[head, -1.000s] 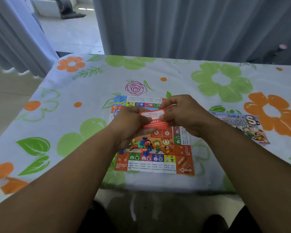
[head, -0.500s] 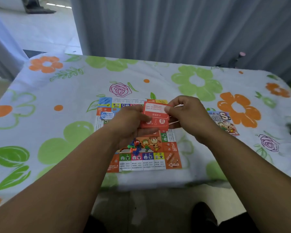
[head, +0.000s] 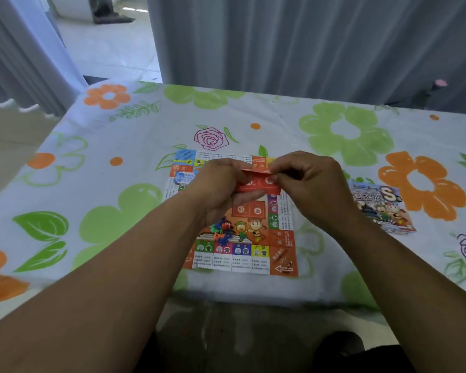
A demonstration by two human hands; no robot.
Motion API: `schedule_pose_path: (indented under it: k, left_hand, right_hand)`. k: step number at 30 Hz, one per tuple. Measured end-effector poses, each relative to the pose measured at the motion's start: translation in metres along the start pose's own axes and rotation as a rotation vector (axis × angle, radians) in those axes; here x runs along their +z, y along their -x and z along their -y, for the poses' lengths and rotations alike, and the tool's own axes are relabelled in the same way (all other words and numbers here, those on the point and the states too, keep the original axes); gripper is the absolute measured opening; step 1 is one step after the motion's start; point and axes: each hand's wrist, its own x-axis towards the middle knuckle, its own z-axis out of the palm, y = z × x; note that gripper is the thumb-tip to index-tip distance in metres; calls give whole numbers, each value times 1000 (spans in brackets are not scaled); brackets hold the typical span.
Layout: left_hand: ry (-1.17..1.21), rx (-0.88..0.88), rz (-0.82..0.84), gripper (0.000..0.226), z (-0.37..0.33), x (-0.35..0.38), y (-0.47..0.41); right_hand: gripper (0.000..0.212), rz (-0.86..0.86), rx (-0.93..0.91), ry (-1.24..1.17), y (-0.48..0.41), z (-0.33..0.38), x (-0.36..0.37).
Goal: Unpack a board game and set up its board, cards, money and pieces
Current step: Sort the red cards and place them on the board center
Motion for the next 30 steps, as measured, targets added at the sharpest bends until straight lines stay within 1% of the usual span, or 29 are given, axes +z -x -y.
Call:
schedule_pose_path:
  k: [3, 6, 10, 13, 17, 22, 26, 30]
  left_hand:
    - [40, 6, -25, 24, 1, 3, 1]
    - [54, 0, -56, 23, 4, 5, 3]
    - [73, -11, -60, 27, 3, 2, 6]
    - [91, 11, -74, 28, 5, 0, 8]
    - [76, 11, -89, 21, 10, -1, 11]
    - [7, 19, -58, 15, 6, -9, 14]
    - [5, 13, -22, 19, 3, -11, 14]
    - [-32, 10, -7, 19, 3, -11, 16]
  right_hand:
    - [21, 15, -32, 51, -1, 2, 1]
    - [20, 12, 18, 10, -2, 3, 1]
    - [10, 0, 39, -4, -5, 2, 6]
    - [4, 13, 95, -33, -8, 1, 8]
    - [13, 43, 167, -2, -12, 0, 5]
    - [25, 59, 348, -153, -17, 4, 1]
    - [19, 82, 432, -254, -17, 9, 2]
    - [15, 86, 447, -290, -11, 13, 1]
